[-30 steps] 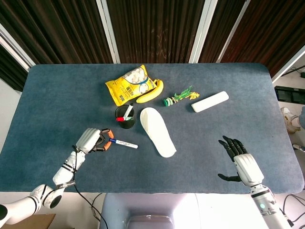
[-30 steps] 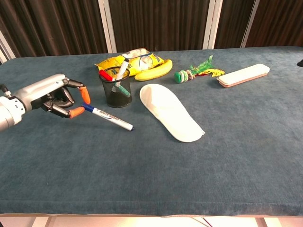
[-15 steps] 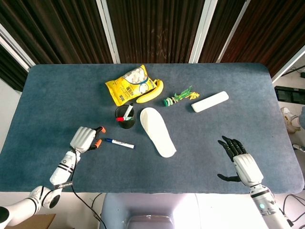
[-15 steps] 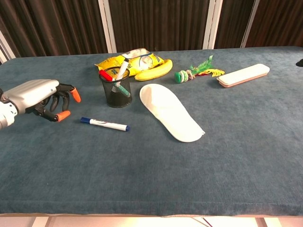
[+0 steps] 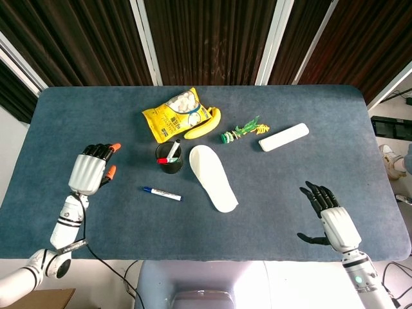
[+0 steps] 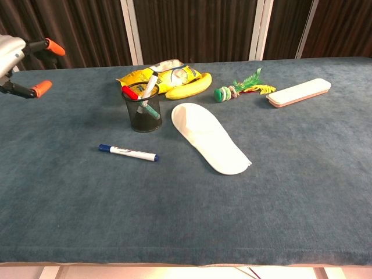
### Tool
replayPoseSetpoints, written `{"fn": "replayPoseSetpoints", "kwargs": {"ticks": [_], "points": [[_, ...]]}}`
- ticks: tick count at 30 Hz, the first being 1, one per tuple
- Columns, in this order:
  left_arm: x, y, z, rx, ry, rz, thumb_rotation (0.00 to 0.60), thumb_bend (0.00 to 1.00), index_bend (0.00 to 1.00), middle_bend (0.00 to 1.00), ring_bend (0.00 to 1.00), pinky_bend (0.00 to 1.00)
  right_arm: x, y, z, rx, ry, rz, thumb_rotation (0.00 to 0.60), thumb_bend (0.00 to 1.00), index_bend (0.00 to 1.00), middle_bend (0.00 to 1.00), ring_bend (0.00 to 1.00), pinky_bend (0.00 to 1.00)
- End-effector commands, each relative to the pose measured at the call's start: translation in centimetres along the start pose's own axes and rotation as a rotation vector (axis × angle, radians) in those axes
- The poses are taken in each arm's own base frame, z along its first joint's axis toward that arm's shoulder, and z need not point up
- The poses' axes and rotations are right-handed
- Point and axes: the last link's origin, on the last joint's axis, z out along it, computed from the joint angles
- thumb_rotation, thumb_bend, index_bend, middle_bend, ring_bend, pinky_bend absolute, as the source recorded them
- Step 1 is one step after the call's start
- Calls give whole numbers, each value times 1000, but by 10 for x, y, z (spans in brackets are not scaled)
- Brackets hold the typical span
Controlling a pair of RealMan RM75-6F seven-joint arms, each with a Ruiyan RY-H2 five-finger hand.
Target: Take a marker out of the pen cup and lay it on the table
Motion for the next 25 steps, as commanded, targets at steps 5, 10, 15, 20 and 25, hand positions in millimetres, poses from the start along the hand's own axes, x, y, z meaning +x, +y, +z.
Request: {"fn": "replayPoseSetpoints", "kwargs": {"ticks": [5, 10, 15, 20, 25], "points": [[37, -19, -43, 0, -39, -3, 600, 385, 252, 294, 283, 329, 1, 4, -1, -11, 31, -13, 600, 53, 0, 0, 1, 29], [46, -21, -65, 29, -62, 8, 600, 384, 277, 304, 285, 340, -1, 7, 0, -24, 40, -28, 600, 53, 0, 0, 0, 28], [45, -20, -71, 51, -48, 54, 600, 384, 277, 305, 285, 341, -4, 8, 1, -19, 40, -25, 600, 53, 0, 0, 1, 28], [41, -21, -68, 87, -60, 47, 600, 384, 277, 305, 285, 340, -4, 9, 1, -15, 36, -22, 600, 53, 0, 0, 0, 28], [35, -20, -69, 98, -93, 52, 600, 384, 277, 305, 285, 340, -4, 11, 0, -18, 38, -20, 600, 54, 0, 0, 0, 27]]}}
